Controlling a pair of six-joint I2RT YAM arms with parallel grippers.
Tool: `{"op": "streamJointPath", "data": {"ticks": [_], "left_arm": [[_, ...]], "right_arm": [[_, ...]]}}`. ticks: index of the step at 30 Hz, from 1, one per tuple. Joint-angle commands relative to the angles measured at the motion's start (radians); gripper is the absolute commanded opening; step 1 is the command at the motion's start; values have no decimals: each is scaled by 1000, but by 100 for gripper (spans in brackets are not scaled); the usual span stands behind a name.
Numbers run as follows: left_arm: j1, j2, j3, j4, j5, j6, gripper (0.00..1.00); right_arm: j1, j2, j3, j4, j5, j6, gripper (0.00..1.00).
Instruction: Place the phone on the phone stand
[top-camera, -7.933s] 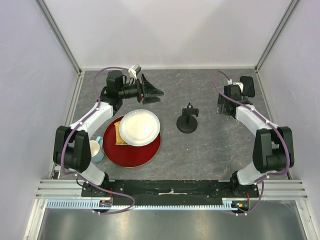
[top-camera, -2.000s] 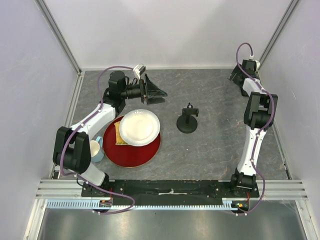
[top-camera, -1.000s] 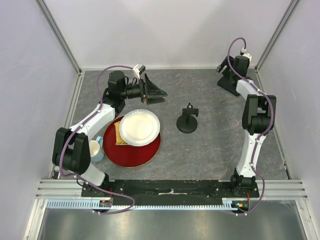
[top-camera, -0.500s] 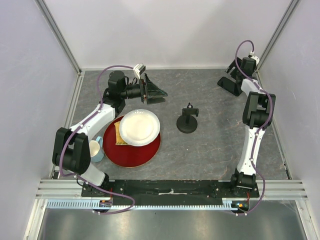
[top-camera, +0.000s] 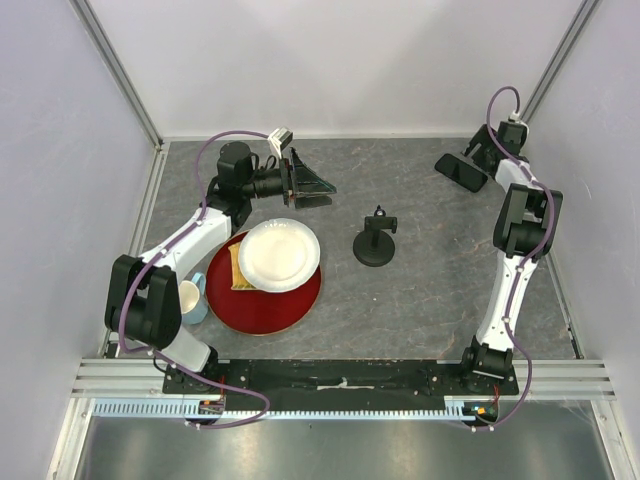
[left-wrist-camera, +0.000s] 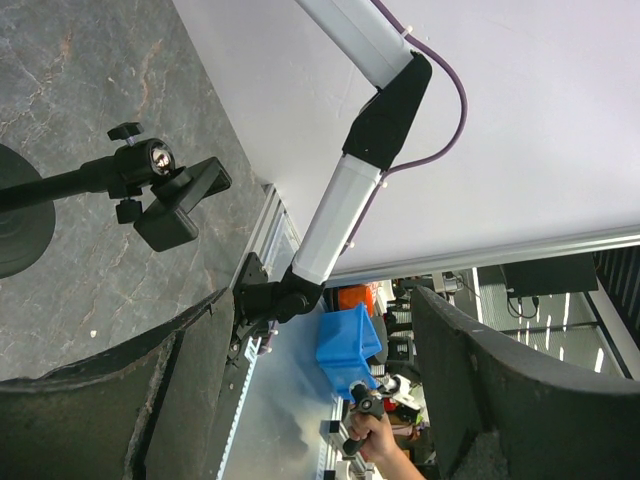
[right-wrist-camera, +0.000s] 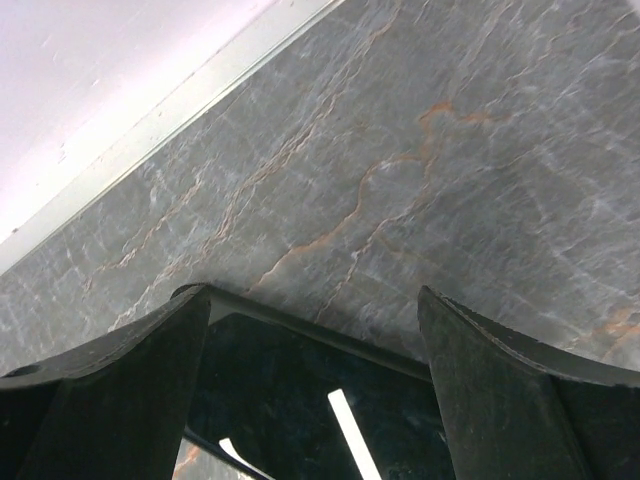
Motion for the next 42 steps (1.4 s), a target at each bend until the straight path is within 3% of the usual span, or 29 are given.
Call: {"op": "streamJointPath", "data": {"ticks": [1,18,24,28,37,42], "left_arm": [[-7,-14,-4,37,34,-28,77],[-10,-13,-1,37,38,-28,77],[-19,7,1,37,44,-26,77],[-23,9,2,37,47,-29,77],[-23,-10,5,38,47,-28,77],[-23,-10,4,38,47,-31,77]], "right_arm": [[7,-18,-10,-23,-91,-3,91],[10,-264,-366,28,-225,-52,92],[38,-289,-395,23,-164,-102,97],[81,-265,-355,-16,-64,-151,98],[135,-97,-41,-277,36,-268,98],[144,-36,44,-341,119,-320,98]]}}
